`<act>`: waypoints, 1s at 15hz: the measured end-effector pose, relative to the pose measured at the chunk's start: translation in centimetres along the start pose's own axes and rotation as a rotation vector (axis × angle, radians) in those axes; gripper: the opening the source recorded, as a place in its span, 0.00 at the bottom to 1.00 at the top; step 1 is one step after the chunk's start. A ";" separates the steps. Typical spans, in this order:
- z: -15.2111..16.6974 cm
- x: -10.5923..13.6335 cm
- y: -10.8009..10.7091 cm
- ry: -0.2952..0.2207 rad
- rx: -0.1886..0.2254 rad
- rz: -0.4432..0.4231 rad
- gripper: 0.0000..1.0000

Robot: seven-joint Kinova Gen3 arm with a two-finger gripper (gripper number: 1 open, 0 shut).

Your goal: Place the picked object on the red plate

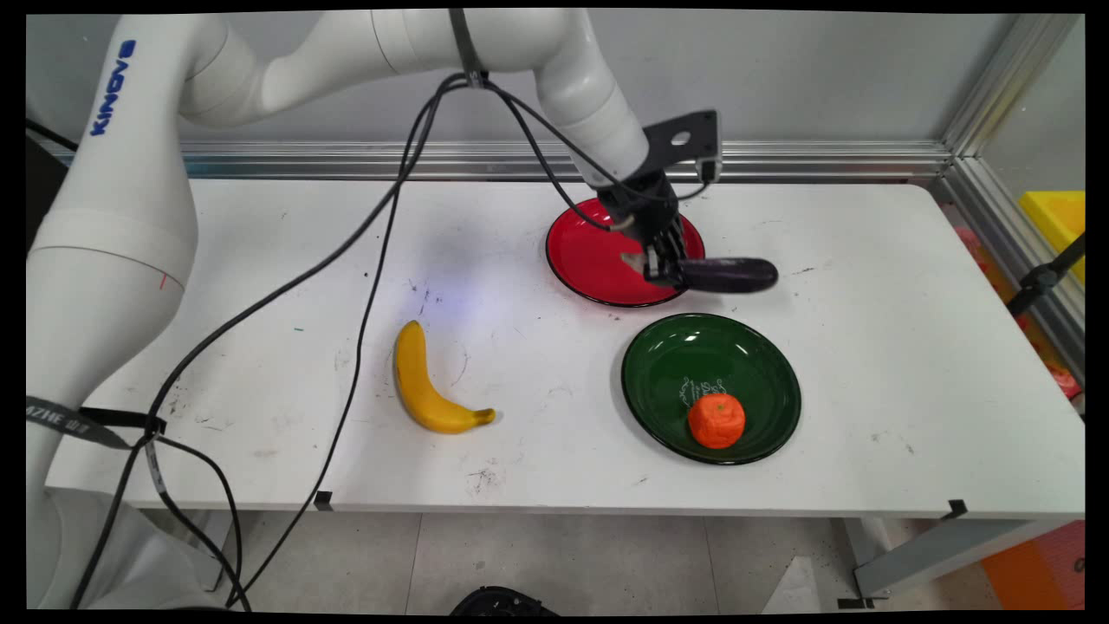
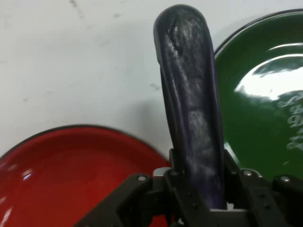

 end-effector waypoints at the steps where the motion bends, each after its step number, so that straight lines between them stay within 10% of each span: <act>1: -0.3 -0.4 -0.8 -0.004 0.009 -0.003 0.00; 15: -0.4 -7.2 -8.7 -0.049 0.098 -0.025 0.00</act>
